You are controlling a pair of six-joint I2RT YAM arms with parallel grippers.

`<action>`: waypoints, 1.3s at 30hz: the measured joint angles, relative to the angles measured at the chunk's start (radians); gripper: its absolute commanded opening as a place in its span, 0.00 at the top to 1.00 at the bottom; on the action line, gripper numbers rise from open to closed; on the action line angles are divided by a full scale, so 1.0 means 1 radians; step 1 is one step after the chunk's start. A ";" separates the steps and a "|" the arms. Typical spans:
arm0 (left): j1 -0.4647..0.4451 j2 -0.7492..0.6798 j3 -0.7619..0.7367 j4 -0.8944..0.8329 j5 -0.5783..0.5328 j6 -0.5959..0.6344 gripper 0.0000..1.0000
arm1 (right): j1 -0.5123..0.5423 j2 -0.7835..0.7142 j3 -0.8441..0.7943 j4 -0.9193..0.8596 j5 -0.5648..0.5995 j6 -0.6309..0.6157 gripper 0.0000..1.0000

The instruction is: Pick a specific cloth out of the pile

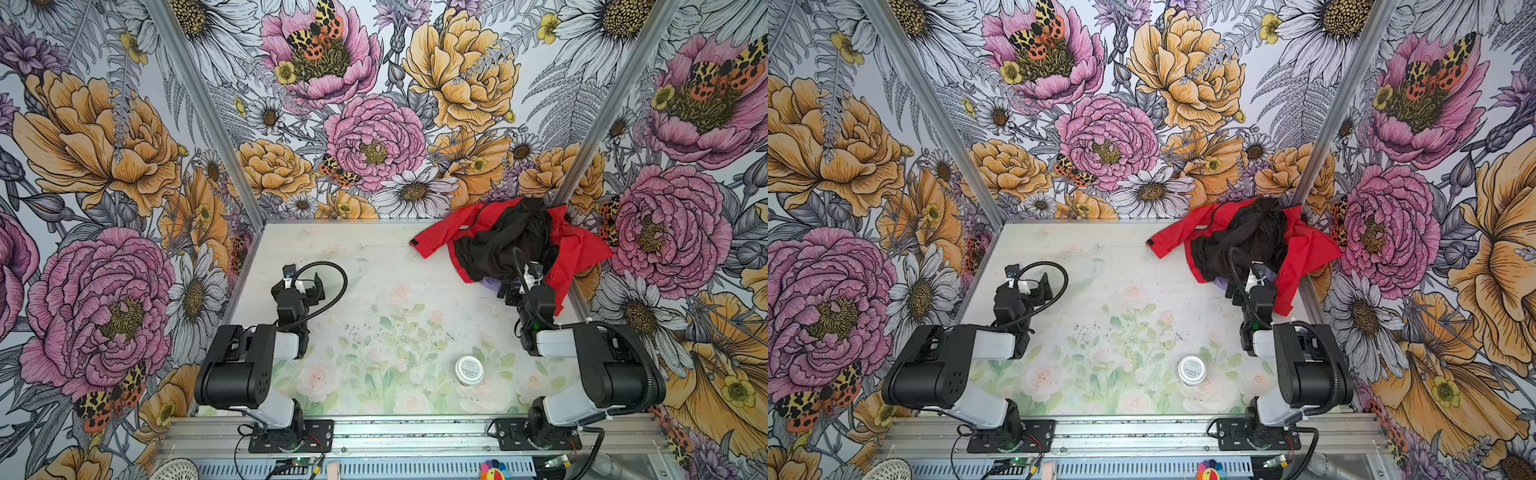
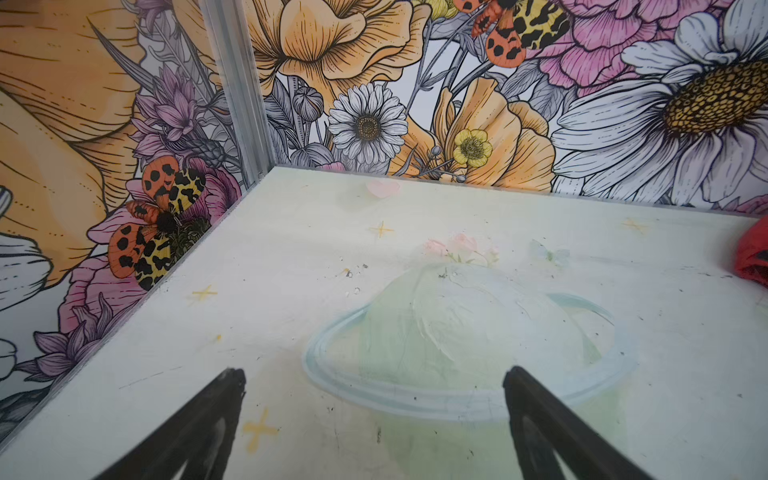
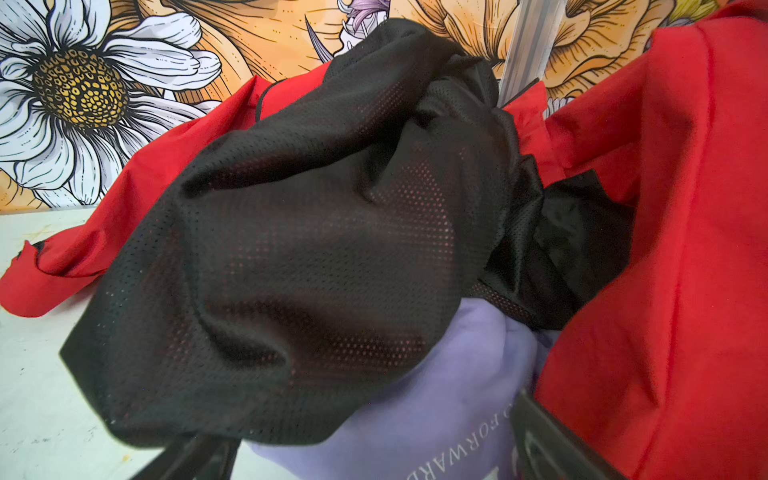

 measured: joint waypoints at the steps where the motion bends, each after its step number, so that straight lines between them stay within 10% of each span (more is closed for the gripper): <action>1: 0.000 0.000 0.000 0.000 0.002 0.000 0.01 | 0.000 0.000 0.000 0.000 0.000 0.000 0.00; 39: -0.001 0.000 0.000 0.000 -0.005 0.000 0.01 | 0.000 0.000 0.000 -0.007 -0.005 0.000 0.00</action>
